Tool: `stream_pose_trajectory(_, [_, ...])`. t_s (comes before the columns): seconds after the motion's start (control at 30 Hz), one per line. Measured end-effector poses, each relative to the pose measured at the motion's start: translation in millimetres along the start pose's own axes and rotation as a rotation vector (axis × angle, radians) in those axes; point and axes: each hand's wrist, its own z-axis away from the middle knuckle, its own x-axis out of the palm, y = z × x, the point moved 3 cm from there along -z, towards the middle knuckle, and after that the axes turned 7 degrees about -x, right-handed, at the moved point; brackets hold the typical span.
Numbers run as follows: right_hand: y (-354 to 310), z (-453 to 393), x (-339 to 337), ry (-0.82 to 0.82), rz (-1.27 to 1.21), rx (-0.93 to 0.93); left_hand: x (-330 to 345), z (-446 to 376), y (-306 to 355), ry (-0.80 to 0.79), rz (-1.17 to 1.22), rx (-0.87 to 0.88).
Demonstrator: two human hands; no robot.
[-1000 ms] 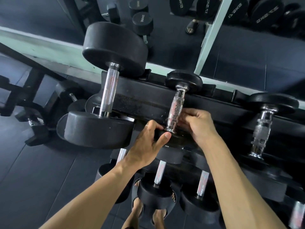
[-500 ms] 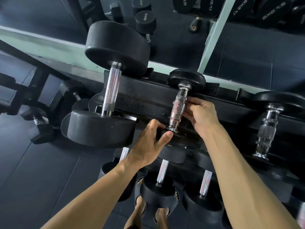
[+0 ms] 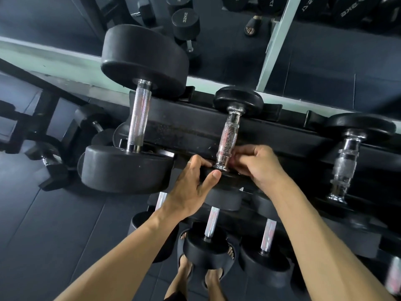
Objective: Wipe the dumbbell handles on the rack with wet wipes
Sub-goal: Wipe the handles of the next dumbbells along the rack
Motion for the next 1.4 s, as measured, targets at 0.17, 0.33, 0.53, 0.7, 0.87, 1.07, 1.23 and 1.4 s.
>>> stream_pose_trajectory(0.17, [-32.1,-27.2,-16.7,0.143,-0.138,-0.097,4.5,-1.1,-3.1,0.017,0.0,0.01])
stream_pose_trajectory(0.33, [-18.9,-21.3,-1.9,0.159,-0.371,-0.052,4.4,0.1,0.3,0.023,0.027,0.019])
stream_pose_trajectory(0.53, [-23.9,-10.3,-23.3,0.083,0.006,-0.163,7.4,1.2,4.6,0.024,0.019,-0.007])
stream_pose_trajectory(0.7, [-28.7,-11.7,-13.8,0.222,-0.039,-0.228,11.6,3.3,9.1,0.023,-0.006,-0.03])
stream_pose_trajectory(0.87, [-0.3,30.9,-23.3,0.087,0.261,-0.211,14.6,6.4,18.7,0.026,-0.078,-0.064])
stream_pose_trajectory(1.07, [-11.2,63.6,-27.6,0.208,-0.089,-0.228,18.4,6.4,40.5,0.042,-0.157,-0.043])
stream_pose_trajectory(1.23, [-18.7,75.1,-13.7,0.187,-0.203,-0.267,1.3,1.9,63.5,0.005,0.021,0.121])
stream_pose_trajectory(1.4, [-25.2,76.7,-0.1,0.143,-0.091,-0.334,-11.4,-10.1,67.7,-0.022,0.235,0.08])
